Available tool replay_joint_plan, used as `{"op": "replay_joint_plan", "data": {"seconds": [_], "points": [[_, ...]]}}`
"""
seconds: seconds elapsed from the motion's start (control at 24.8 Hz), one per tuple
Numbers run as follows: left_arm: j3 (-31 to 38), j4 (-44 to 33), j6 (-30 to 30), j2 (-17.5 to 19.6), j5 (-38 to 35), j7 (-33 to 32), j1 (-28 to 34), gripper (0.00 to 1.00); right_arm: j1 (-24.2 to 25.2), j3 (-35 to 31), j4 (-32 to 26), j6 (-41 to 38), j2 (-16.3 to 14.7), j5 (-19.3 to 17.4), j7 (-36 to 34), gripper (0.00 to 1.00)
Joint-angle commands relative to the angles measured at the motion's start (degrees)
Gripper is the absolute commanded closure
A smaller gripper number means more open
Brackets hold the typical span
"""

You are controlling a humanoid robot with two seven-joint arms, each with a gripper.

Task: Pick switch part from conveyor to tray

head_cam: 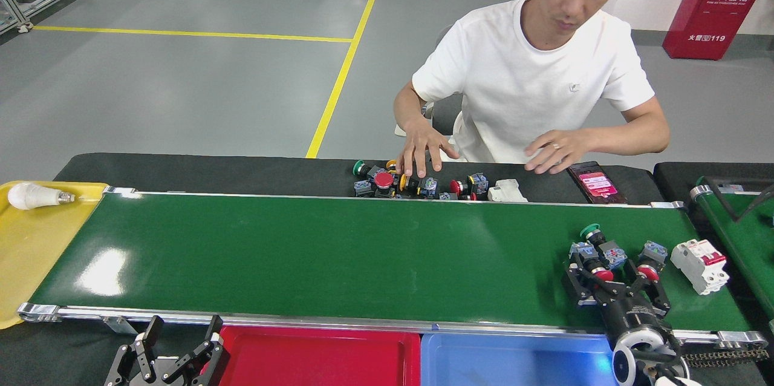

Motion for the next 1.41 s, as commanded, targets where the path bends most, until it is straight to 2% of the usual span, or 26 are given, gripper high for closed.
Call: {"op": "replay_joint_plan", "data": {"seconds": [0.0, 0.32, 0.36, 0.4, 0.44, 0.48, 0.57, 0.73, 0.85, 1.01, 1.09, 1.17, 1.29, 1.37], "points": [[-0.1, -0.6, 0.1, 0.1, -0.1, 0.3, -0.5, 0.0, -2.1, 0.2, 0.5, 0.1, -0.4, 0.0, -0.1, 0.01], [-0.1, -0.4, 0.2, 0.2, -0.2, 0.3, -1.2, 0.0, -5.5, 6.1, 2.7, 4.1, -0.5, -0.1, -0.1, 0.04], [0.0, -0.3, 0.2, 0.2, -0.2, 0.3, -1.3, 0.0, -5.5, 7.0, 2.6, 4.2, -0.5, -0.2, 0.1, 0.15], [0.0, -0.3, 0.3, 0.3, -0.1, 0.3, -1.4, 0.0, -5.2, 7.8, 2.7, 3.6, -0.6, -0.7, 0.7, 0.38], [0.0, -0.2, 0.3, 0.3, -0.1, 0.3, -1.5, 0.0, -5.3, 8.1, 2.6, 2.7, -0.5, -0.8, 1.3, 0.55], [-0.1, -0.2, 0.3, 0.2, -0.1, 0.3, -1.5, 0.0, -5.3, 8.1, 2.6, 1.5, -0.5, -0.8, 1.3, 0.65], [-0.1, -0.2, 0.3, 0.0, -0.1, 0.3, -1.4, 0.0, -5.3, 8.1, 2.2, -0.3, -0.4, -0.8, 1.3, 0.72], [-0.2, -0.3, 0.2, 0.0, -0.1, 0.3, -1.3, 0.0, -5.1, 8.2, 1.2, -1.4, -0.3, -0.9, 1.3, 0.73], [0.0, -0.4, 0.3, 0.1, 0.0, 0.3, -1.3, 0.0, -2.3, 7.8, -5.2, -5.1, -0.3, -1.2, 1.4, 0.72], [0.4, -0.3, 0.3, 0.3, 0.0, 0.3, -1.3, 0.0, 8.6, 7.7, -18.3, -20.0, -0.5, -6.0, 1.3, 0.7], [0.4, -0.3, 0.3, 0.2, 0.0, 0.3, -1.3, 0.0, 12.3, 7.7, -22.0, -30.1, -1.0, -7.2, 0.9, 0.67], [0.3, -0.3, 0.3, 0.2, 0.0, 0.3, -1.3, 0.0, 13.9, 7.7, -22.6, -42.6, -0.7, -7.6, 0.9, 0.66], [0.0, -0.3, 0.3, 0.2, 0.0, 0.3, -1.3, 0.0, 14.9, 8.9, -22.4, -44.3, -0.3, -7.5, 1.0, 0.62], [-0.1, -0.3, 0.3, 0.2, 0.0, 0.3, -1.3, 0.0, 14.9, 13.6, -22.0, -44.3, 1.2, -6.5, 1.1, 0.52]]}}
